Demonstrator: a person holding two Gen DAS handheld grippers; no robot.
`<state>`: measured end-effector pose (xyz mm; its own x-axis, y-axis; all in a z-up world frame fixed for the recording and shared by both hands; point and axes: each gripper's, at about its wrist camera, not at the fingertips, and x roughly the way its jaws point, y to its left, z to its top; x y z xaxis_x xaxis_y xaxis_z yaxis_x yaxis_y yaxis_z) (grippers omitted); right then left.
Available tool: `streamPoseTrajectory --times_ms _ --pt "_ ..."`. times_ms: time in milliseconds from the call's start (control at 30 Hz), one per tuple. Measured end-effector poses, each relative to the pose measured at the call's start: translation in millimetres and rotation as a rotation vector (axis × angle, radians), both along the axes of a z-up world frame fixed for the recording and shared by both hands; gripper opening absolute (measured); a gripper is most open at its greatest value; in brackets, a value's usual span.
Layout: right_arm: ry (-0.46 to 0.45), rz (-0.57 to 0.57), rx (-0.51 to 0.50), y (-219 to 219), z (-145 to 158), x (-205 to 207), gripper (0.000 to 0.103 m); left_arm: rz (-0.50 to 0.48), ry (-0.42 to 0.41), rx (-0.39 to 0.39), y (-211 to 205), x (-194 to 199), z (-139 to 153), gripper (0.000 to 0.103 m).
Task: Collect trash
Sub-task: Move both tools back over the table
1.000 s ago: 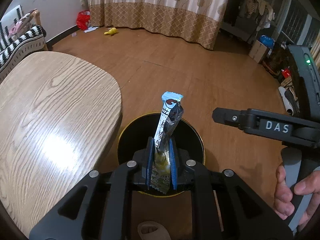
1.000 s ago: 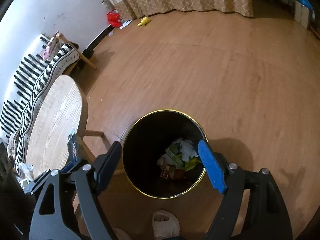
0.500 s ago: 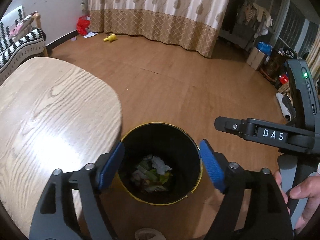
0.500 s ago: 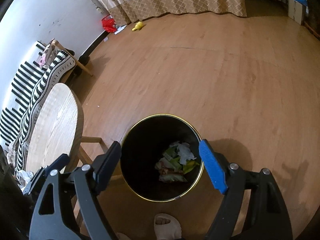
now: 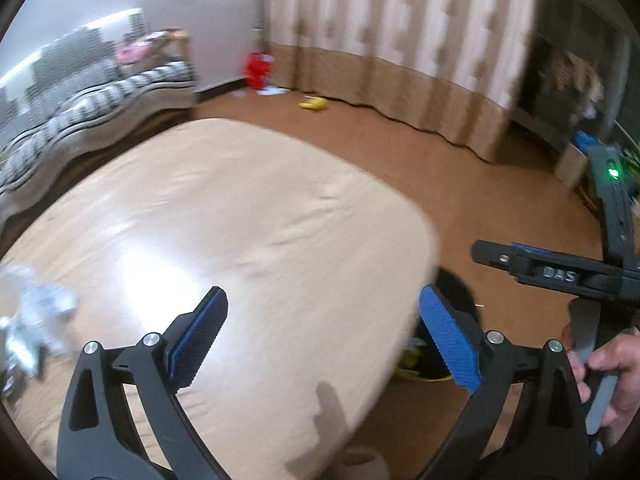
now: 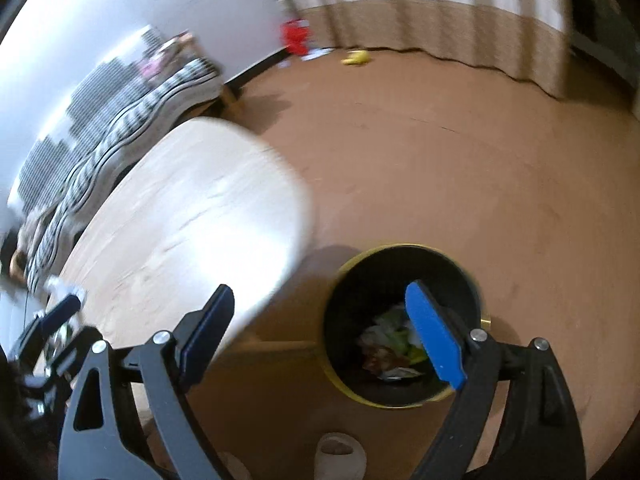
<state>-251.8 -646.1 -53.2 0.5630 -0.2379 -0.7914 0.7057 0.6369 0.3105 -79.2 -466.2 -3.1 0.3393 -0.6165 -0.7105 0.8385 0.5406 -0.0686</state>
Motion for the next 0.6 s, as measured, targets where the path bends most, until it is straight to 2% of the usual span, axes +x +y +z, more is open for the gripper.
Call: streamPoseTrajectory --times_ms 200,300,467,600 --pt "-0.005 0.223 -0.026 77 20 88 0.085 0.236 0.002 -0.008 112 70 8 0.094" --pt "-0.003 0.343 -0.053 126 28 135 0.085 0.328 -0.027 -0.007 169 95 13 0.094" --pt "0.016 0.502 -0.03 197 23 198 0.085 0.486 -0.054 -0.013 273 144 15 0.094" --pt "0.041 0.591 -0.057 244 19 234 0.085 0.597 -0.062 0.019 355 181 -2 0.094"
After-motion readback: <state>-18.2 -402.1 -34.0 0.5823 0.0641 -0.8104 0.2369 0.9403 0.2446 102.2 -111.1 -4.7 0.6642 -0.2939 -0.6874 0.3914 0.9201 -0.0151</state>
